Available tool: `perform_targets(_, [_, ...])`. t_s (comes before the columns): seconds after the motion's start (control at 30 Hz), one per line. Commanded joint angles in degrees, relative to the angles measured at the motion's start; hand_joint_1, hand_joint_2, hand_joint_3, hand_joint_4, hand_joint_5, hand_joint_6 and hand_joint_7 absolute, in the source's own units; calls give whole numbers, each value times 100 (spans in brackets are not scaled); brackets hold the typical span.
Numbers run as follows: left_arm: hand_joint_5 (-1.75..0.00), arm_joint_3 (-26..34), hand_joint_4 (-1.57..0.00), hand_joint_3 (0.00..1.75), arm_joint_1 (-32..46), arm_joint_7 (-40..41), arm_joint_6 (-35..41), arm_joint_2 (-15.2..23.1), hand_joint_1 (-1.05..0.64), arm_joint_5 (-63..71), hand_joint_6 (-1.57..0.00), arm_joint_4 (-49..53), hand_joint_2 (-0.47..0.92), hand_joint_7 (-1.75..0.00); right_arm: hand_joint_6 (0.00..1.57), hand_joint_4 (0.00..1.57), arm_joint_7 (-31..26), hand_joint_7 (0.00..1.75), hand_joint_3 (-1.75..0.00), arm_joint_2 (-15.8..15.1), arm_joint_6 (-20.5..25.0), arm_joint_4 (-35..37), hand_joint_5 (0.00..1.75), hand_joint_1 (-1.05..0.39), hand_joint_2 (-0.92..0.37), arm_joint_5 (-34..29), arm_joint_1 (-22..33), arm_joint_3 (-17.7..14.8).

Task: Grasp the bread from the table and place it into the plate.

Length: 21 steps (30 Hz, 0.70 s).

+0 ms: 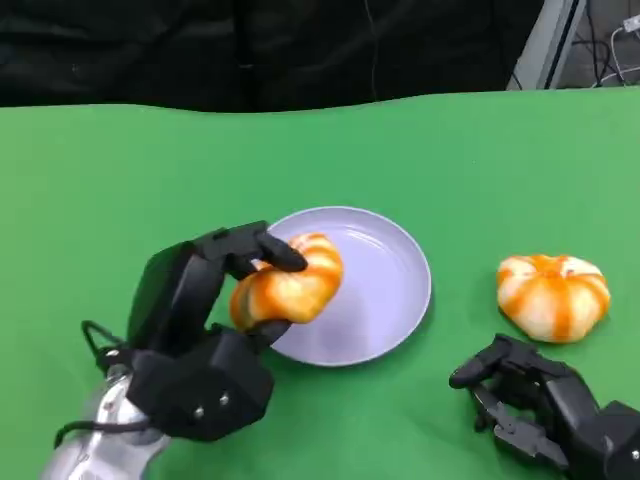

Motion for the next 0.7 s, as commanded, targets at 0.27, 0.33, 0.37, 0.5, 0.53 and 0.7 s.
perform_targets(0.27, [-159, -256, -87, 99, -625, -228, 20, -118, -14, 83, -94, 643, 57, -107, 72, 67, -152, 115, -48, -10, -32, -51, 174, -25, -92, -145, 121, 74])
perform_targets(0.33, [-160, -298, -84, 94, -693, -265, 27, -110, -12, 99, -93, 692, 59, -107, 71, 66, -152, 115, -48, -2, -9, -69, 174, -24, -92, -126, 129, 82])
perform_targets(0.37, [-160, -310, -84, 92, -709, -271, 27, -107, -12, 99, -93, 705, 60, -107, 71, 66, -151, 115, -48, -1, -4, -75, 174, -24, -92, -122, 132, 84])
perform_targets(0.5, [-173, -586, -74, 70, -1197, -381, 161, -86, -9, 421, -87, 1083, 67, -117, 73, 68, -195, 113, -50, 35, -16, -107, 175, -22, -92, -166, 154, 129])
perform_targets(0.53, [-174, -609, -73, 69, -1247, -369, 164, -87, -9, 452, -86, 1137, 67, -117, 73, 68, -202, 113, -51, 40, -23, -114, 175, -22, -92, -170, 161, 137])
perform_targets(0.7, [-175, -643, -74, 66, -1363, -310, 106, -108, -10, 478, -86, 1325, 68, -119, 73, 68, -222, 112, -51, 42, -52, -96, 175, -21, -92, -174, 158, 148])
